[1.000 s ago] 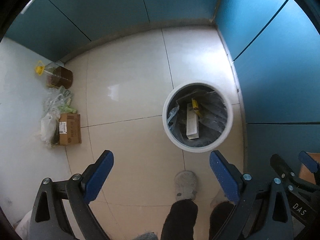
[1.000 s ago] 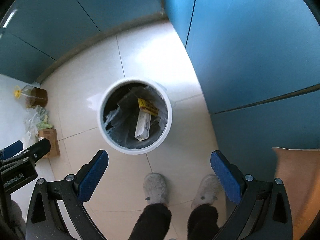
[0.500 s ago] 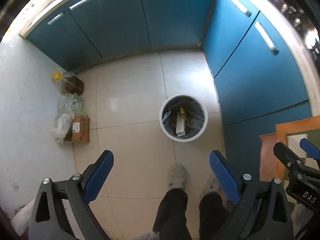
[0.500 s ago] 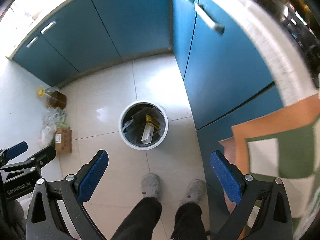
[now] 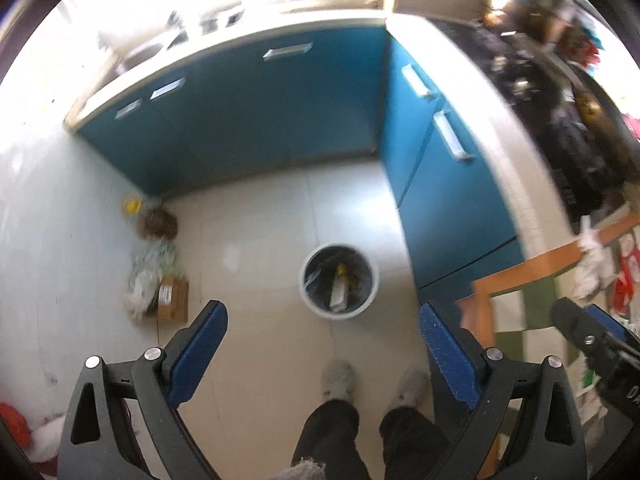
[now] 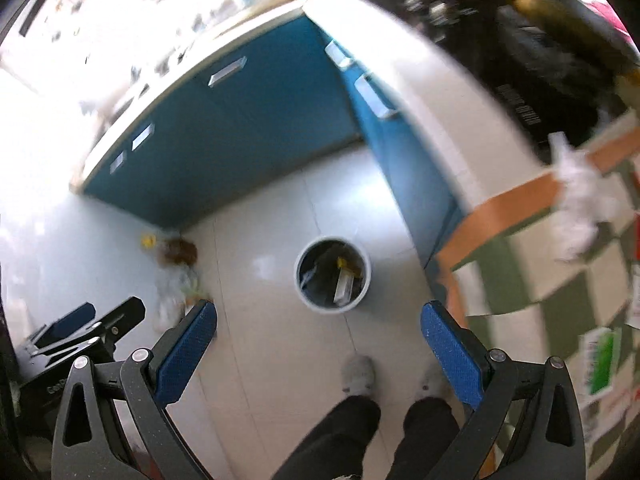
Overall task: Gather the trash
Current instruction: 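Move both tools back toward the checkered table, then grasp the white tissue with the left tool while the right tool grasps the green medicine box, then carry tissue and medicine box to the bin and open both tools over it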
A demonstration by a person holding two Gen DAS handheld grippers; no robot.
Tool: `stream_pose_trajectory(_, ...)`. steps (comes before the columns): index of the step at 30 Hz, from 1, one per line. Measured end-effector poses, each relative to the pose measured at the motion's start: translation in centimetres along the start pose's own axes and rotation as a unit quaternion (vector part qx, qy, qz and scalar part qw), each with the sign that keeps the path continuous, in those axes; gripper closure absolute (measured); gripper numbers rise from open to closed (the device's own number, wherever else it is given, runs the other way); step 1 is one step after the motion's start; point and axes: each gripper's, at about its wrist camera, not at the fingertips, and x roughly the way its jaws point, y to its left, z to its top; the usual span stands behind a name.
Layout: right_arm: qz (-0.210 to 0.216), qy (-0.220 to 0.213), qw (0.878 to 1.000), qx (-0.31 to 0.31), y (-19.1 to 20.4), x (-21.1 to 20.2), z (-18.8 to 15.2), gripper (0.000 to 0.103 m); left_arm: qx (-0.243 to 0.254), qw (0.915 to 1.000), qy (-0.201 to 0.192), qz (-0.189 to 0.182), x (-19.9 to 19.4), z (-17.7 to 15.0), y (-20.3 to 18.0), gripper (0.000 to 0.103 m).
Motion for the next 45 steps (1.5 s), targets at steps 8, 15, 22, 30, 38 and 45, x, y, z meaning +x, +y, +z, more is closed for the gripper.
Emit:
stream_pose_trajectory(8, -0.105, -0.051, 0.982, 0.147, -18.0, -9.2, -0.9, 0.000, 0.105, 0.9929, 0.024, -0.050, 0.3, 1.4, -16.0, 0.005)
stream_pose_trajectory(15, -0.205, -0.028, 0.927, 0.313, -37.0, -10.2, -5.8, 0.000, 0.194, 0.9762, 0.073, -0.064, 4.7, 1.6, -29.3, 0.005)
stream_pose_trajectory(22, -0.192, 0.006, 0.916, 0.352, -44.3, -7.2, -7.2, 0.000, 0.205, 0.9667, 0.128, -0.083, 9.8, 2.4, -35.8, 0.019)
stream_pose_trajectory(30, -0.211, 0.012, 0.918, 0.335, -45.8, -5.5, -6.0, 0.005, 0.230, 0.9649, 0.105, -0.070, 8.1, 2.9, -37.4, 0.100)
stream_pose_trajectory(38, -0.222, -0.032, 0.922, 0.317, -44.2, -8.9, -5.2, 0.034, 0.217, 0.9702, 0.064, -0.087, 3.7, 2.9, -36.5, 0.100)
stream_pose_trajectory(45, -0.187, -0.101, 0.933, 0.290, -37.9, -14.4, -2.2, 0.034, 0.175, 0.9764, 0.023, -0.124, 0.0, 4.9, -30.1, 0.100)
